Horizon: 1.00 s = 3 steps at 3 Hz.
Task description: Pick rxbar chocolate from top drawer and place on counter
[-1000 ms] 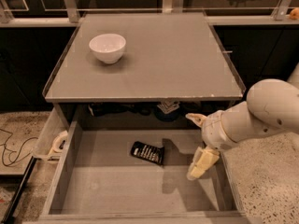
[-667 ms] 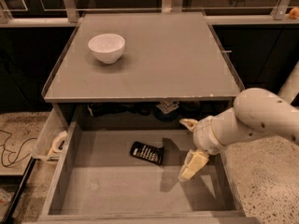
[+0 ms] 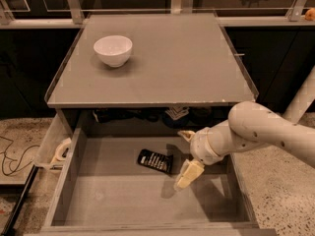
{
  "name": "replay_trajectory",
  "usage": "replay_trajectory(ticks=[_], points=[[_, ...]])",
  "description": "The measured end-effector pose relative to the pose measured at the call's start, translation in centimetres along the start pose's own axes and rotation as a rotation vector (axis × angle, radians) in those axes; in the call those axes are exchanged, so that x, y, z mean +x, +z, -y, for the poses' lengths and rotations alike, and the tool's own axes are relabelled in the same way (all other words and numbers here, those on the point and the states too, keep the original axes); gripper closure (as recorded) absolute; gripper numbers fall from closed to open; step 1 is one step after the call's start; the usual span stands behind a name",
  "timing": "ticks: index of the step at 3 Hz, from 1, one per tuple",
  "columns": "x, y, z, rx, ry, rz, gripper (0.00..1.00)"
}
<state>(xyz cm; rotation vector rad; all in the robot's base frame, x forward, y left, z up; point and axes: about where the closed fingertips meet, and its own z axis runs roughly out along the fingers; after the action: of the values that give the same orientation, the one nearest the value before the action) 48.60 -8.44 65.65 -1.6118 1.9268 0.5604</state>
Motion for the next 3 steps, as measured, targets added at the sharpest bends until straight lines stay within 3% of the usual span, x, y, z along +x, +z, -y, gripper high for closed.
replay_trajectory(ticks=[1, 3], points=[[-0.2, 2.4, 0.4, -0.013, 0.024, 0.024, 0.0], [0.6, 5.1, 1.8, 0.033, 0.1, 0.033, 0.0]])
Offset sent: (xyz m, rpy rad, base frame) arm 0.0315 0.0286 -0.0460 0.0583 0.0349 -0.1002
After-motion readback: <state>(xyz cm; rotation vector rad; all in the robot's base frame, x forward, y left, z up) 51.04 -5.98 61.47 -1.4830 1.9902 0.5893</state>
